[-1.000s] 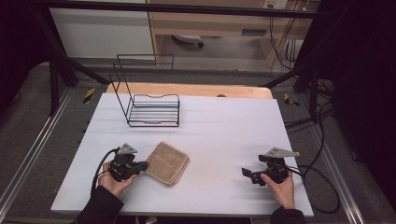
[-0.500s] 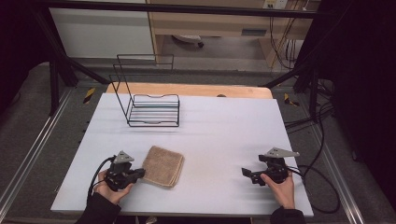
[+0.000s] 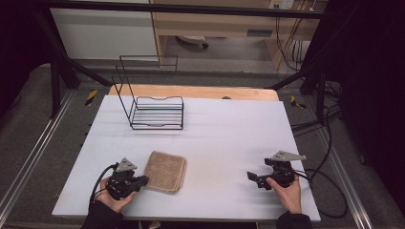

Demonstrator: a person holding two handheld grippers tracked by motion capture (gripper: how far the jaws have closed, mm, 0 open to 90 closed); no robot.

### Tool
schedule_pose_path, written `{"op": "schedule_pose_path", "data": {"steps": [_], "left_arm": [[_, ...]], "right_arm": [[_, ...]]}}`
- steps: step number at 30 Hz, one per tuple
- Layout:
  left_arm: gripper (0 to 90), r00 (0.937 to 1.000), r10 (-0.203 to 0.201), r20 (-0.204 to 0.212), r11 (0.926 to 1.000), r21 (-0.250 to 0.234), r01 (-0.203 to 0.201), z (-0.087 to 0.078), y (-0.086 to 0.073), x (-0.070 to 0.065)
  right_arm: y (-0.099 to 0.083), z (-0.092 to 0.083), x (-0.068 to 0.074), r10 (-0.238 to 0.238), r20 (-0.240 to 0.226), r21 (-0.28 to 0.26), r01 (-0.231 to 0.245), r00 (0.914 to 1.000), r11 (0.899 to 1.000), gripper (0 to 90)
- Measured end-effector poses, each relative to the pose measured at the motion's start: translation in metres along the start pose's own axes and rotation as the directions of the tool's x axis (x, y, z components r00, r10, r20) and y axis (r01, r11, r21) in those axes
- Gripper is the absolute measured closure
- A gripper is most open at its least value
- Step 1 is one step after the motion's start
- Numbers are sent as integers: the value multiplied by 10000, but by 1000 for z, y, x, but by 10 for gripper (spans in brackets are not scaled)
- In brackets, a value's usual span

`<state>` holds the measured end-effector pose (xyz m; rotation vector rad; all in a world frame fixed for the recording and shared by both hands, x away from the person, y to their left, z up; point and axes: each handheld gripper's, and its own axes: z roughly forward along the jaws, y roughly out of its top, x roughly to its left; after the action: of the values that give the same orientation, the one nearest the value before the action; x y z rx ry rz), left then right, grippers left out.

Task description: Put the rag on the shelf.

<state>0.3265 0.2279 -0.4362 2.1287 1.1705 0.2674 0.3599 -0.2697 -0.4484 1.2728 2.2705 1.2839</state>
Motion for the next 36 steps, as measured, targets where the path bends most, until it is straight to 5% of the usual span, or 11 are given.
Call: {"op": "schedule_pose_path", "data": {"steps": [9, 21, 27, 36], "left_arm": [[539, 9970, 778, -55, 9964, -344, -780, -7, 8, 6], [175, 9989, 464, -25, 9984, -309, -465, -4, 33, 26], [97, 9991, 382, -156, 9981, -487, -389, -2, 47, 33], [98, 9980, 370, -505, 9978, -526, -396, 10, 67, 38]], "right_arm": [[0, 0, 0, 10, 10, -3, -10, 10000, 10000, 6], [0, 0, 0, 31, 3, 22, -31, 10000, 10000, 6], [0, 0, 0, 43, -1, 43, -43, 10000, 10000, 7], [0, 1, 0, 20, -2, 48, -20, 10000, 10000, 7]]}}
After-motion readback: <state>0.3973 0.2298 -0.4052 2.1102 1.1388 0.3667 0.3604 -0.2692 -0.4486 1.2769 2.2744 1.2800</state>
